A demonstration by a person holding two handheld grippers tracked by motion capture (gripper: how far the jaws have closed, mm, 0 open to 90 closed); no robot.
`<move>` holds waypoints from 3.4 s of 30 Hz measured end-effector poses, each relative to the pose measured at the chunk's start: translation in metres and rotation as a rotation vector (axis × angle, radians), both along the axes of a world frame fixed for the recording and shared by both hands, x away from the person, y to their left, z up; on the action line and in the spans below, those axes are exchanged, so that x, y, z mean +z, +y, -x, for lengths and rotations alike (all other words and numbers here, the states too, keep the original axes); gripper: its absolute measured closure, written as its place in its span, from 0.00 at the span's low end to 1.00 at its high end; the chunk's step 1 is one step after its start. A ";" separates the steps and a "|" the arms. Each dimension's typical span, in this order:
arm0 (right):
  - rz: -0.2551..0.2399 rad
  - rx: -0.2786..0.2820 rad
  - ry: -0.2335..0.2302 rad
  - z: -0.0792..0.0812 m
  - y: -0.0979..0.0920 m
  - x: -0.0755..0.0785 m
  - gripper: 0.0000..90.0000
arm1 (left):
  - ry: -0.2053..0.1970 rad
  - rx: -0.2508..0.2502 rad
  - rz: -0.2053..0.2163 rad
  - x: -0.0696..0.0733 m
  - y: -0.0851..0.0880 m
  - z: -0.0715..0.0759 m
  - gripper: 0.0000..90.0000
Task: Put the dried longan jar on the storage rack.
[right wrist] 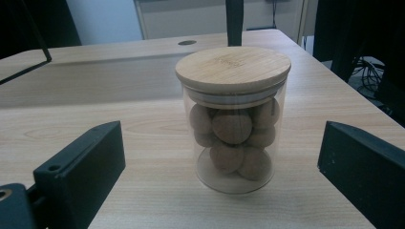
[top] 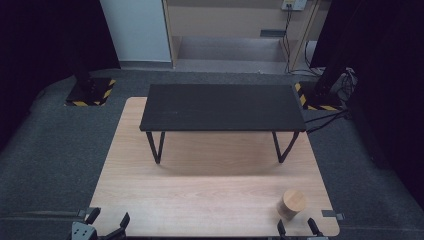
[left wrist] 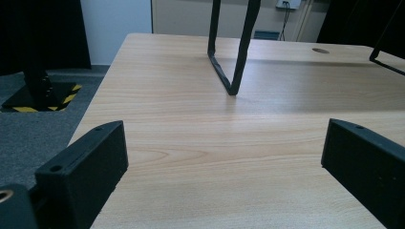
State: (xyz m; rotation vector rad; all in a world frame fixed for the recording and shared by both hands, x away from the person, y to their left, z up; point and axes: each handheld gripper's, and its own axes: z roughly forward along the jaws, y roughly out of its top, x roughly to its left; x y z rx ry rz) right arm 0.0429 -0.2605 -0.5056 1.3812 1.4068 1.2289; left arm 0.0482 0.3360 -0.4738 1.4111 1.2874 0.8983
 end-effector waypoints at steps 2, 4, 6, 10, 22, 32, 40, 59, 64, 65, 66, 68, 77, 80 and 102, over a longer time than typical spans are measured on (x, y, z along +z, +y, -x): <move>0.004 -0.002 0.000 -0.002 0.001 0.000 0.02 | -0.002 0.000 0.001 0.000 0.000 0.001 0.01; 0.008 -0.005 0.000 -0.004 0.002 0.000 0.02 | -0.002 0.001 0.001 0.000 0.000 0.001 0.01; 0.014 -0.006 0.003 -0.007 0.003 -0.001 0.02 | 0.000 0.001 0.002 -0.001 0.000 0.002 0.01; 0.021 -0.014 0.010 -0.013 0.006 -0.002 0.02 | 0.000 0.000 0.002 -0.001 0.000 0.002 0.01; 0.074 -0.103 0.056 -0.041 0.024 0.004 0.05 | 0.000 0.003 0.002 0.000 0.000 0.001 0.01; 0.092 -0.115 0.080 -0.056 0.029 0.005 0.10 | 0.005 0.002 0.004 -0.001 0.002 -0.001 0.01; 0.102 -0.113 0.081 -0.059 0.029 0.006 0.28 | 0.010 -0.009 0.010 -0.001 0.003 -0.003 0.01; 0.061 -0.025 0.047 -0.046 0.024 0.062 0.29 | 0.005 -0.021 0.007 0.004 0.002 -0.003 0.01; 0.051 0.021 0.039 -0.050 0.025 0.086 0.29 | 0.006 -0.019 0.010 0.004 0.001 -0.001 0.02; 0.049 0.027 0.035 -0.052 0.025 0.090 0.29 | 0.006 -0.021 0.008 0.005 0.001 -0.001 0.02; 0.047 0.034 0.032 -0.053 0.024 0.094 0.29 | 0.006 -0.022 0.009 0.005 0.001 0.000 0.02; 0.042 0.045 0.026 -0.057 0.023 0.102 0.29 | 0.005 -0.024 0.010 0.005 0.001 0.000 0.02; 0.037 0.091 -0.008 -0.082 0.021 0.147 0.29 | -0.002 -0.032 0.016 0.007 -0.001 0.000 0.02; 0.038 0.104 -0.015 -0.091 0.021 0.159 0.29 | -0.003 -0.033 0.020 0.007 -0.001 -0.001 0.02; 0.092 0.151 -0.051 -0.182 0.019 0.241 0.29 | 0.002 -0.048 0.018 0.009 -0.004 -0.005 0.02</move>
